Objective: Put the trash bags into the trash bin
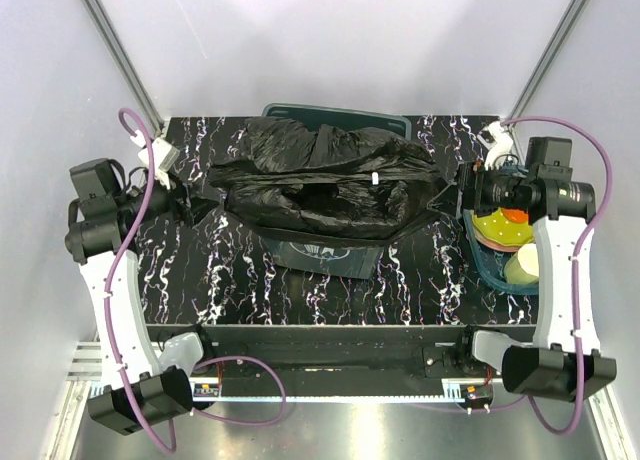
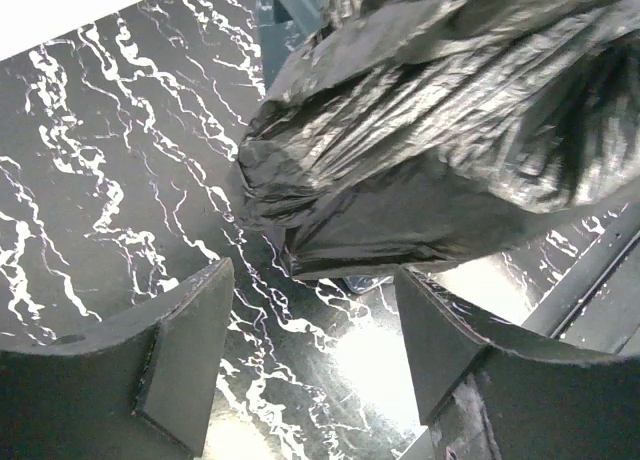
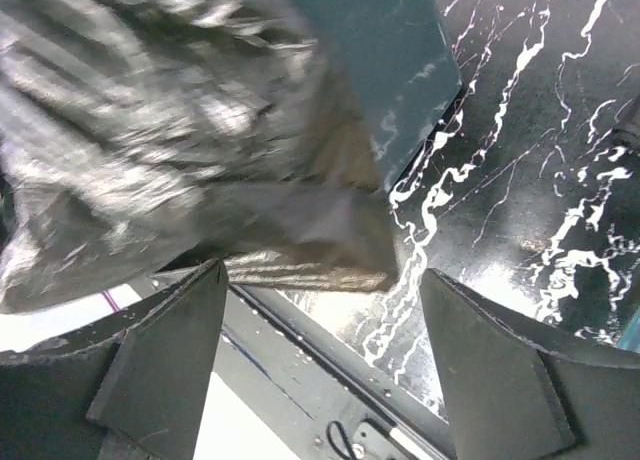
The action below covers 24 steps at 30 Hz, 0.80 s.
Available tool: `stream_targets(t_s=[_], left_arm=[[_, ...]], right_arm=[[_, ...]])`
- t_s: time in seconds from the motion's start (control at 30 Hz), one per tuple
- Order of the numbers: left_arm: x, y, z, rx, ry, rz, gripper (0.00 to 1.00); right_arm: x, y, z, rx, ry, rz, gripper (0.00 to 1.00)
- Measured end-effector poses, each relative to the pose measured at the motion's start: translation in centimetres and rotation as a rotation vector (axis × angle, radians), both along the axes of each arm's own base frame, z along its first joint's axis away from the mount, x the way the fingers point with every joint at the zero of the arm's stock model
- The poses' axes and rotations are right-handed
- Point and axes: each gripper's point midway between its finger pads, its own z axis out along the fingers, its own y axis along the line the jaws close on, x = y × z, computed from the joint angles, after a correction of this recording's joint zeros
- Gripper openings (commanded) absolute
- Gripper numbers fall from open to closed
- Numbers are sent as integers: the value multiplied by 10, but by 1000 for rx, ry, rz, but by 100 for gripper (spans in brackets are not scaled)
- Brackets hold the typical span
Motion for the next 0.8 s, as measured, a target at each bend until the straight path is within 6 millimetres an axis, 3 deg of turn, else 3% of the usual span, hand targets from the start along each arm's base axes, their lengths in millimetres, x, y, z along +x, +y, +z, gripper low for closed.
stream_targets(t_s=[0.1, 0.3, 0.7, 0.8], left_arm=[[-11, -1, 11, 46, -38, -34, 69], [-18, -4, 11, 84, -70, -92, 65], [14, -14, 34, 61, -162, -207, 63], [15, -26, 36, 71, -183, -253, 59]], right_arm=[[-11, 0, 11, -37, -71, 29, 90], [-17, 0, 23, -90, -164, 87, 95], [3, 8, 62, -122, -365, 220, 91], [7, 23, 66, -137, -399, 297, 87]])
